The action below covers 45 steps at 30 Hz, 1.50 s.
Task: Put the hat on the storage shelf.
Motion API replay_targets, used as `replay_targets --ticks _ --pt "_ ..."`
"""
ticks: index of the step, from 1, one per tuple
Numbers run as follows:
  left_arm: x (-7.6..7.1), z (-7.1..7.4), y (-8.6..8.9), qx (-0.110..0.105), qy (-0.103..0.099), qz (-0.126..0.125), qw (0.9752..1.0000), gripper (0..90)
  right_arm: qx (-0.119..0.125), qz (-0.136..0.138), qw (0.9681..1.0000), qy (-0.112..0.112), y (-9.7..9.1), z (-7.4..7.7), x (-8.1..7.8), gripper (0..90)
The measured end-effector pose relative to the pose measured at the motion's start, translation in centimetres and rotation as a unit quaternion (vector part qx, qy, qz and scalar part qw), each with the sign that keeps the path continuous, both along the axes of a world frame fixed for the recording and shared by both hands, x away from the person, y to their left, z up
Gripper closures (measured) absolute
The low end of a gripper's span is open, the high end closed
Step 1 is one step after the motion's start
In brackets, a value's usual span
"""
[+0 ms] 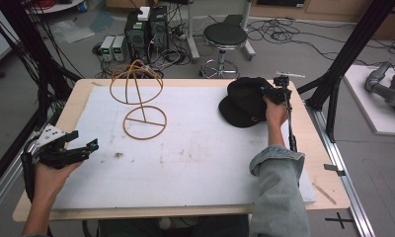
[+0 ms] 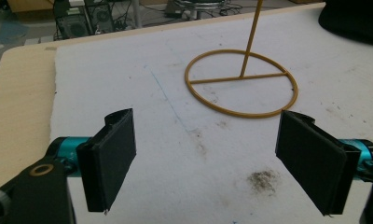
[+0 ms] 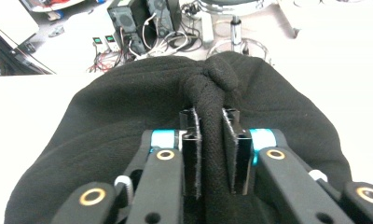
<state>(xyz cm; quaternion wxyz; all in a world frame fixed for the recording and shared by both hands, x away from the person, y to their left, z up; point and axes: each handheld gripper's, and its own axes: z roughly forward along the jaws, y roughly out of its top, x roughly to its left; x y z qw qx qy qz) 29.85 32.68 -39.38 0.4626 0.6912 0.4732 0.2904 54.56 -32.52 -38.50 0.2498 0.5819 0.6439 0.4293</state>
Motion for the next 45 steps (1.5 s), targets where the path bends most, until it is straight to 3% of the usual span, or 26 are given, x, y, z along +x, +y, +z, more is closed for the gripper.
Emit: replay_targets --ticks 4,15,27,33,35,45 --pt "0.2 0.2 0.0 0.000 -0.004 -0.002 1.0000 20.4 0.003 -0.007 0.9999 -0.010 0.1 0.8 -0.5 83.7" --pt "1.4 0.5 -0.4 -0.011 -0.010 -0.010 0.9998 20.4 0.014 0.010 0.9976 -0.067 0.8 4.2 -2.8 84.7" --pt "2.9 0.5 -0.4 -0.011 -0.011 -0.013 0.9998 20.4 0.027 0.010 0.9946 -0.099 1.1 6.7 -4.6 84.8" --pt "3.2 0.7 -0.8 -0.009 -0.015 -0.018 0.9997 20.4 0.033 0.010 0.9919 -0.123 1.1 9.3 -5.8 84.8" --pt "3.2 0.8 -0.8 -0.011 -0.016 -0.019 0.9996 20.5 0.029 0.017 0.9899 -0.137 1.6 10.9 -6.5 84.8" --pt "3.1 1.0 -0.7 -0.013 -0.020 -0.020 0.9995 20.5 0.041 0.040 0.9834 -0.172 3.3 15.3 -7.9 84.7"
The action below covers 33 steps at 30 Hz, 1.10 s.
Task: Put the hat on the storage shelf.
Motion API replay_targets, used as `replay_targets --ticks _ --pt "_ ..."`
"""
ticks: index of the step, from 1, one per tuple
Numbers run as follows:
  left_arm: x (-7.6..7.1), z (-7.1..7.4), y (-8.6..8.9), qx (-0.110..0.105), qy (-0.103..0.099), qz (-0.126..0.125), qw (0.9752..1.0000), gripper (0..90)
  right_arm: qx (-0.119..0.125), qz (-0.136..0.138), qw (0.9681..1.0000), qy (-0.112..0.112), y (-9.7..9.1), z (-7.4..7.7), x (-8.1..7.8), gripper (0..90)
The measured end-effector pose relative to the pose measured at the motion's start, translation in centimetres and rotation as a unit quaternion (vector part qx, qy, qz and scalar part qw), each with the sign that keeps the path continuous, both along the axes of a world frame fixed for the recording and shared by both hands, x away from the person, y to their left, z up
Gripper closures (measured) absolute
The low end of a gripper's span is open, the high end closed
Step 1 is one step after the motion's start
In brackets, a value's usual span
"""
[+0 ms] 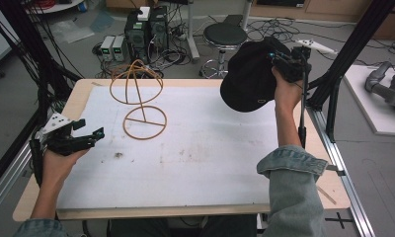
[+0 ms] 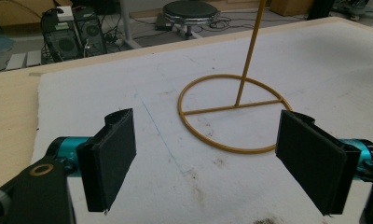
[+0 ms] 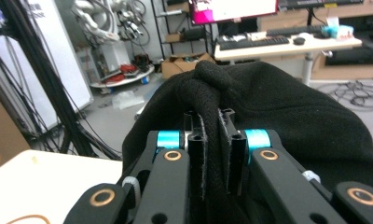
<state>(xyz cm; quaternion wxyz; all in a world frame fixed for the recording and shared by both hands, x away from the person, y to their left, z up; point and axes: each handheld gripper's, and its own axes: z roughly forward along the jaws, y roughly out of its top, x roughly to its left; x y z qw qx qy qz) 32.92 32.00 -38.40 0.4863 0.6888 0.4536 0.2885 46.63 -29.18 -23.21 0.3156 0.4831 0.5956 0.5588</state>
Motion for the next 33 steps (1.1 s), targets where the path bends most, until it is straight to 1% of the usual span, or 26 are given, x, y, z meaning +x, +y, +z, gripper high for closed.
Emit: replay_targets --ticks 1,2,3,4,5,6,9,10,11,13,15,19,21,23,25,26,27,28,30,33 --pt "0.0 0.0 0.0 -0.002 0.000 0.001 1.0000 20.5 0.000 0.006 0.9999 -0.008 0.4 1.0 -0.3 84.7" --pt "-0.1 0.1 0.1 -0.002 -0.001 0.001 1.0000 20.4 0.003 0.010 0.9999 -0.012 0.6 1.4 -0.4 84.7" --pt "-0.1 0.1 0.1 -0.003 -0.002 0.001 1.0000 20.4 0.003 0.010 0.9999 -0.012 0.6 1.4 -0.4 84.7" --pt "-0.1 0.1 0.1 -0.003 -0.002 0.001 1.0000 20.5 0.006 0.013 0.9998 -0.014 0.8 1.8 -0.6 84.7" --pt "-0.1 0.1 0.1 -0.003 -0.002 0.001 1.0000 20.4 0.006 0.018 0.9997 -0.018 1.2 2.7 -0.8 84.7" --pt "-0.2 0.2 0.1 -0.003 -0.003 0.001 1.0000 20.4 0.006 0.018 0.9997 -0.018 1.2 2.7 -0.8 84.7" --pt "-0.2 0.2 0.1 -0.005 -0.004 -0.001 1.0000 20.4 0.011 0.025 0.9993 -0.027 1.8 3.9 -1.2 84.7" --pt "-0.2 0.2 0.1 -0.005 -0.005 -0.001 1.0000 20.5 0.010 0.030 0.9990 -0.032 2.3 4.6 -1.3 84.7" --pt "-0.2 0.3 0.1 -0.005 -0.006 -0.002 1.0000 20.5 0.010 0.030 0.9990 -0.032 2.3 4.6 -1.3 84.7" --pt "-0.3 0.3 0.0 -0.005 -0.008 -0.002 1.0000 20.5 0.015 0.036 0.9986 -0.036 2.8 5.2 -1.5 84.7" --pt "-0.3 0.4 0.0 -0.006 -0.008 -0.003 0.9999 20.4 0.013 0.041 0.9983 -0.040 3.3 5.7 -1.7 84.7" --pt "-0.4 0.5 0.2 -0.006 -0.008 -0.001 0.9999 20.5 0.030 0.063 0.9966 -0.045 4.1 6.5 -1.9 84.7" --pt "-0.5 0.5 0.2 -0.006 -0.009 -0.001 0.9999 20.5 0.036 0.071 0.9954 -0.054 4.5 6.6 -2.0 84.7" --pt "-0.6 0.6 0.3 -0.005 -0.009 -0.001 0.9999 20.5 0.043 0.083 0.9941 -0.055 5.2 6.8 -2.0 84.7" --pt "-0.7 0.6 0.4 -0.004 -0.010 0.000 0.9999 20.5 0.044 0.087 0.9937 -0.055 5.4 6.8 -2.0 84.7" --pt "-0.7 0.6 0.4 -0.007 -0.011 0.002 0.9999 20.5 0.045 0.091 0.9932 -0.057 5.7 6.8 -2.0 84.8" --pt "-0.8 0.6 0.4 -0.005 -0.010 0.001 0.9999 20.5 0.045 0.099 0.9923 -0.060 6.3 7.0 -1.9 84.7" --pt "-0.9 0.6 0.5 -0.005 -0.010 0.002 0.9999 20.5 0.045 0.099 0.9923 -0.060 6.3 7.0 -1.9 84.7" --pt "-1.0 0.6 0.6 -0.004 -0.011 0.001 0.9999 20.5 0.046 0.107 0.9915 -0.059 6.9 7.1 -1.9 84.7" --pt "-1.1 0.7 0.9 -0.005 -0.012 0.001 0.9999 20.5 0.052 0.121 0.9895 -0.058 7.7 7.4 -1.9 84.7"
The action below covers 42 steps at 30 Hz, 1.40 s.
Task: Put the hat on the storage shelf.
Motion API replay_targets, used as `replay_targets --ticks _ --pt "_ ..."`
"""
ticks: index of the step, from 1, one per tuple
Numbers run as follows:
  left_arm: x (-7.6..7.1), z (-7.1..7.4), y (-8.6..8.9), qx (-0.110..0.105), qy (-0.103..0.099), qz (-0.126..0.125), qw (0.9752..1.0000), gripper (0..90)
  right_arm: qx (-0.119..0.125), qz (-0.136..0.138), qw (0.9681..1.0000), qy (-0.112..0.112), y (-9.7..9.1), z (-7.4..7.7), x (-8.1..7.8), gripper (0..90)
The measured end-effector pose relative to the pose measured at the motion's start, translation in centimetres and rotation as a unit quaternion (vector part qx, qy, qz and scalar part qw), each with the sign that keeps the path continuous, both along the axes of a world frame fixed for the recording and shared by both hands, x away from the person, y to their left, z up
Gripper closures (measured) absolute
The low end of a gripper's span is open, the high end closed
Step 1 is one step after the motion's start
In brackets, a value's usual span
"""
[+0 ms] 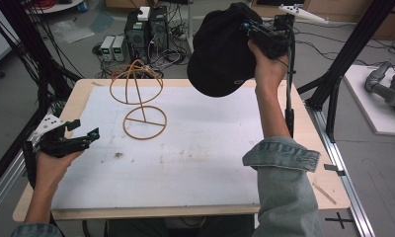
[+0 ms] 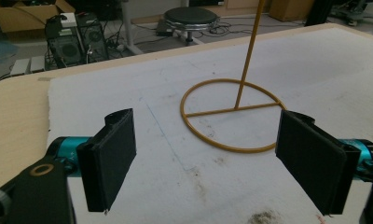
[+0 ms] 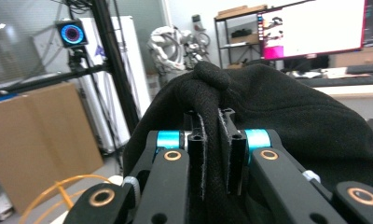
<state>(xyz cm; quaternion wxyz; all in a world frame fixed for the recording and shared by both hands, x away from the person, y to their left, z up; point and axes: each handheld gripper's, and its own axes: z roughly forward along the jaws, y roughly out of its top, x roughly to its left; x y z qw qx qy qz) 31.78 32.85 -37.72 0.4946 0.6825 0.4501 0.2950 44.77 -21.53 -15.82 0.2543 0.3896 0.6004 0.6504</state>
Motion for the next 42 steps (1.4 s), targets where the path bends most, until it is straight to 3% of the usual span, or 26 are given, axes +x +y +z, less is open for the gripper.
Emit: replay_targets --ticks 12,23,33,42 --pt "-0.3 0.2 0.2 0.002 -0.002 0.002 1.0000 20.5 0.010 0.055 0.9984 -0.011 4.1 1.4 -0.3 84.6" --pt "-0.4 0.3 0.4 0.001 -0.003 0.003 1.0000 20.5 0.036 0.115 0.9927 -0.010 7.4 1.7 -0.1 84.5" --pt "-0.6 0.4 0.6 -0.002 -0.006 0.005 1.0000 20.5 0.048 0.161 0.9857 0.006 10.8 0.8 0.4 84.2" --pt "-0.8 0.4 0.9 -0.004 -0.006 0.005 1.0000 20.5 0.052 0.179 0.9822 0.022 13.6 -0.8 1.5 84.1"
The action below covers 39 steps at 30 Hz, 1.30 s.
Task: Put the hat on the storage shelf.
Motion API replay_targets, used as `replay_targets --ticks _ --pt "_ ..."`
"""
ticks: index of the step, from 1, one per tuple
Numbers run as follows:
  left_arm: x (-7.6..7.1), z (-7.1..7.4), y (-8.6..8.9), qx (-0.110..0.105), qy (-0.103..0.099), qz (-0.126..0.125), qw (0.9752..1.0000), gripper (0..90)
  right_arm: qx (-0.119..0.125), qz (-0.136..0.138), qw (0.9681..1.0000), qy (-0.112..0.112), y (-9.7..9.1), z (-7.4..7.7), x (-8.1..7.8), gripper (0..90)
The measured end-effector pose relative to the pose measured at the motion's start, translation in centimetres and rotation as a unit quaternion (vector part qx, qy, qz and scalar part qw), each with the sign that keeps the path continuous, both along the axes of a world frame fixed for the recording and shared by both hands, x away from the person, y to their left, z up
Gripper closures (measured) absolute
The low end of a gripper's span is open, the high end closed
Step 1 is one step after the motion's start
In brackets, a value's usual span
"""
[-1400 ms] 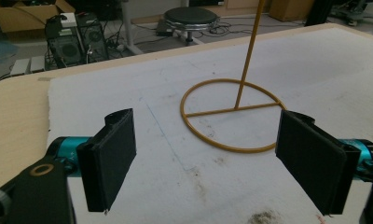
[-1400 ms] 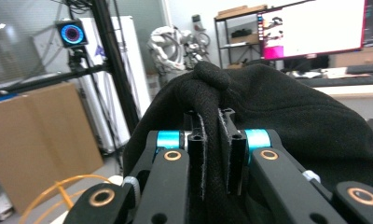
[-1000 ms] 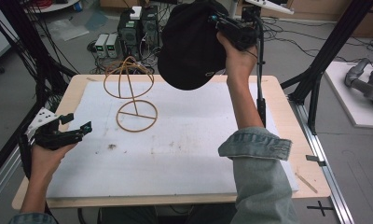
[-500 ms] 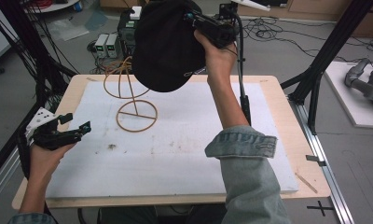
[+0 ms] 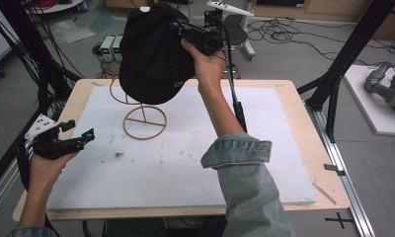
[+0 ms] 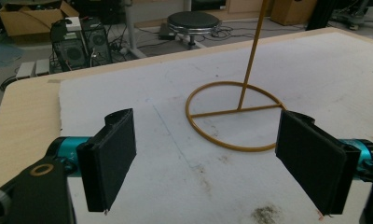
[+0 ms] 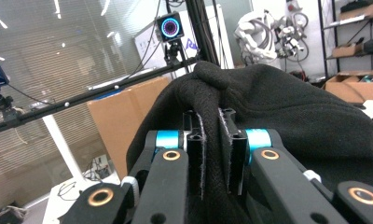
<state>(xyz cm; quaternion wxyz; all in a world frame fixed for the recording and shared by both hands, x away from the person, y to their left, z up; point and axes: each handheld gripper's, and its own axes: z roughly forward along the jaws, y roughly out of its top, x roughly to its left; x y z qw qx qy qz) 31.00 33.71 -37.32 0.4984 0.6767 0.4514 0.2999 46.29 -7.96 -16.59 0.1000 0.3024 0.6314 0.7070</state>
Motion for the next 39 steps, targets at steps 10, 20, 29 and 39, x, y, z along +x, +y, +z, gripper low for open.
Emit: replay_targets --ticks 10,20,29,39 --pt "-0.1 0.0 0.1 0.000 -0.001 0.002 1.0000 20.5 -0.003 0.013 0.9996 0.024 2.3 -1.9 1.1 83.8" --pt "-0.2 0.1 0.3 0.000 -0.001 0.001 1.0000 20.6 -0.020 0.027 0.9982 0.049 4.5 -3.6 1.8 82.8" --pt "-0.3 0.2 0.4 -0.002 -0.003 0.002 1.0000 20.6 -0.030 0.025 0.9971 0.065 5.6 -5.0 2.4 82.1" --pt "-0.2 0.1 0.2 0.000 -0.002 -0.001 1.0000 20.6 -0.040 0.028 0.9952 0.085 6.5 -6.0 2.8 80.0"
